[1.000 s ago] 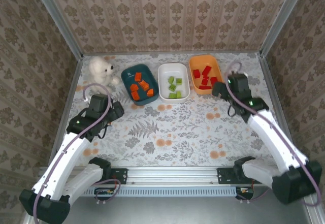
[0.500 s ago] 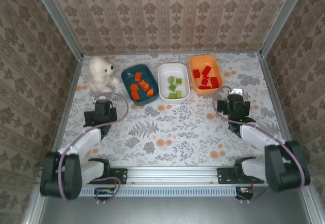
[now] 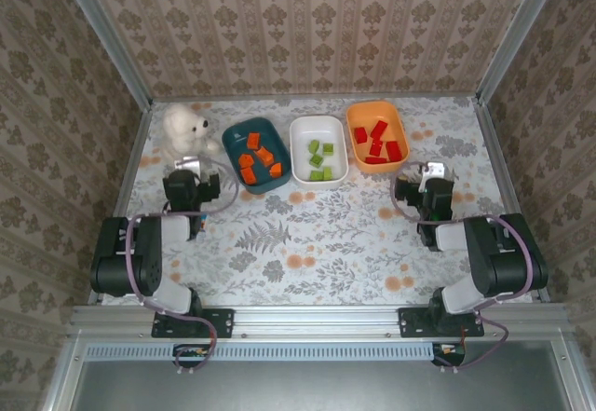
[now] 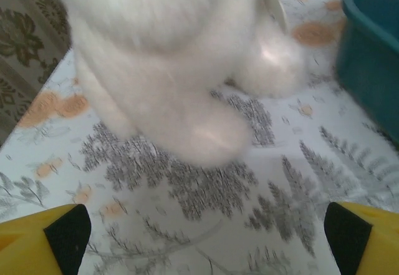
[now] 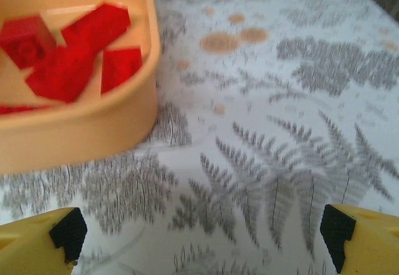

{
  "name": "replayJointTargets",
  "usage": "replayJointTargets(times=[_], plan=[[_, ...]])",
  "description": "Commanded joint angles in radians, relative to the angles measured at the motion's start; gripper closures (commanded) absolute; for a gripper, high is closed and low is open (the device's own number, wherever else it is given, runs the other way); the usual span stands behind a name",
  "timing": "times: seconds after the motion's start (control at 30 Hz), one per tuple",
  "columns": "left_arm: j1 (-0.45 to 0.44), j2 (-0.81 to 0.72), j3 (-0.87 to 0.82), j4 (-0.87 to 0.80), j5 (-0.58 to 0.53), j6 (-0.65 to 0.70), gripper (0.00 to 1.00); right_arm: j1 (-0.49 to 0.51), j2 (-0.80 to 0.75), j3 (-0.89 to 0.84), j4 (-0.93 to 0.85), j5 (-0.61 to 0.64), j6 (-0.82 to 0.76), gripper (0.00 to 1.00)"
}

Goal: Sort the legos into containers by color

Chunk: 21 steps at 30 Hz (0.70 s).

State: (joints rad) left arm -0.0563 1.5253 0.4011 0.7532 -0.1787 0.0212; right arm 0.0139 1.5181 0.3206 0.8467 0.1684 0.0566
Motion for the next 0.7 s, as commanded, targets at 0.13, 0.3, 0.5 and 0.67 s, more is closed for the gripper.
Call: replayJointTargets(times=[0.13, 0.3, 0.5, 0.67], plan=[[0.018, 0.018, -0.014, 0.15, 0.013, 0.001, 0.0, 0.017, 0.016, 0.073, 0.038, 0.017, 0.003, 0.0], [0.019, 0.012, -0.013, 0.136, 0.016, -0.004, 0.0, 0.017, 0.014, 0.065, 0.049, 0.013, 0.002, 0.0], [0.018, 0.012, -0.015, 0.14, 0.014, 0.0, 0.0, 0.018, 0.015, 0.071, 0.042, 0.015, 0.001, 0.0], [0.016, 0.011, -0.015, 0.14, 0.013, 0.0, 0.0, 0.015, 0.013, 0.079, 0.027, -0.038, -0.017, 0.0]])
